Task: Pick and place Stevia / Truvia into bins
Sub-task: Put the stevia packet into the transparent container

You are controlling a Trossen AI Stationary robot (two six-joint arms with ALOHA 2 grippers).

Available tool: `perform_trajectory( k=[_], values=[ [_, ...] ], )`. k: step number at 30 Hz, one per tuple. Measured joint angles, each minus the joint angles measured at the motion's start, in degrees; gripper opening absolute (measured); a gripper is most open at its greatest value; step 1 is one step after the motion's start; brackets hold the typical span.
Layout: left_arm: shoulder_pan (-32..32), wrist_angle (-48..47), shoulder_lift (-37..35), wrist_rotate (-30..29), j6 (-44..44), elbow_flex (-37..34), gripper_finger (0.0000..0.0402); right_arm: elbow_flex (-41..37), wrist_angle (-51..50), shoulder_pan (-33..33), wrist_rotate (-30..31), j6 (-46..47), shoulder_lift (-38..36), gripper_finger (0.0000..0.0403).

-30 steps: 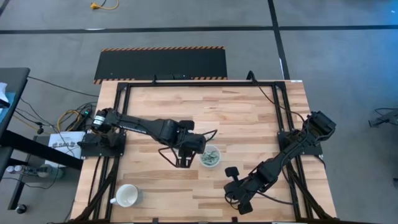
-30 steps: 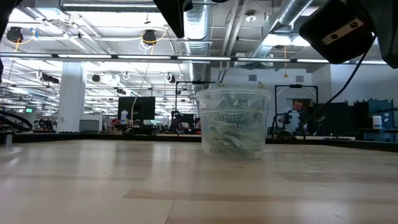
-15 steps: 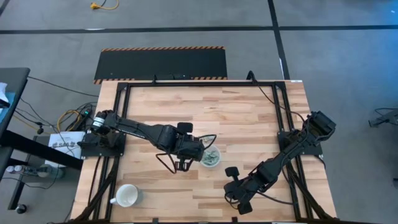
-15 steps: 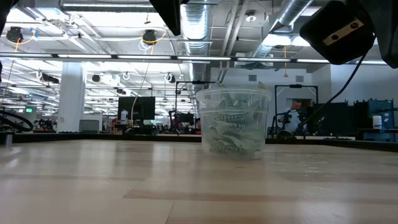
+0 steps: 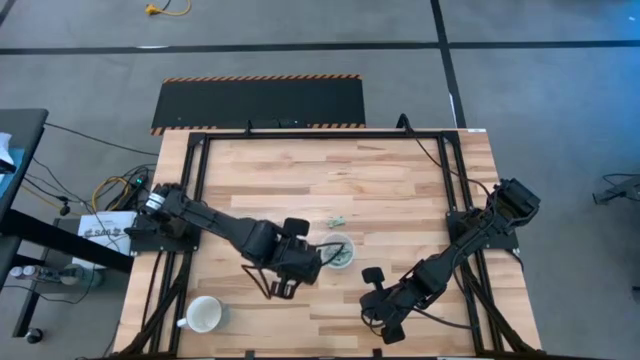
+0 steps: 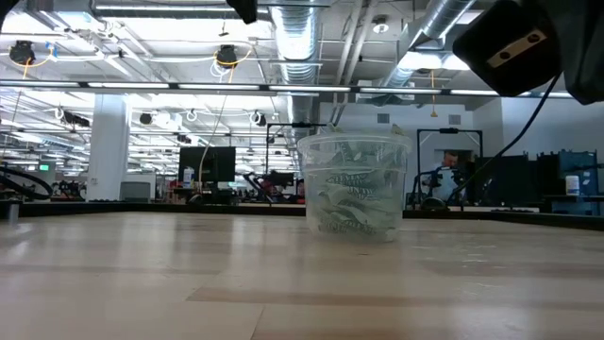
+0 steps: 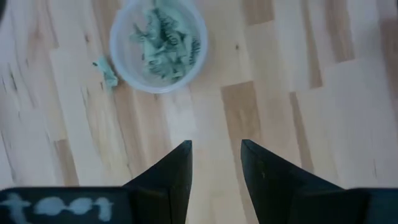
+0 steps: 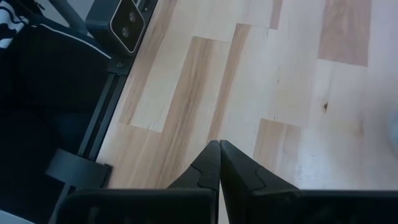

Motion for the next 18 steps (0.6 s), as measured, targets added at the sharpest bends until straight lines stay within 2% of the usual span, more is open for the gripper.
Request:
perform_trajectory(
  k=[3, 15, 18],
  values=[
    [-1.79, 1.51, 0.00, -0.22, 0.14, -0.48, 0.0128, 0.00, 0.00, 0.00, 0.09, 0.00, 0.00, 0.0000],
    [-6.29, 12.88, 0.11, 0.26, 0.77, -9.68, 0.0128, 0.00, 0.00, 0.00, 0.07, -0.02, 0.00, 0.0000],
    [-7.39, 18.97, 0.09, 0.82, 0.23, -12.68, 0.0128, 0.00, -0.02, 0.00, 0.07, -0.02, 0.00, 0.0000]
  ],
)
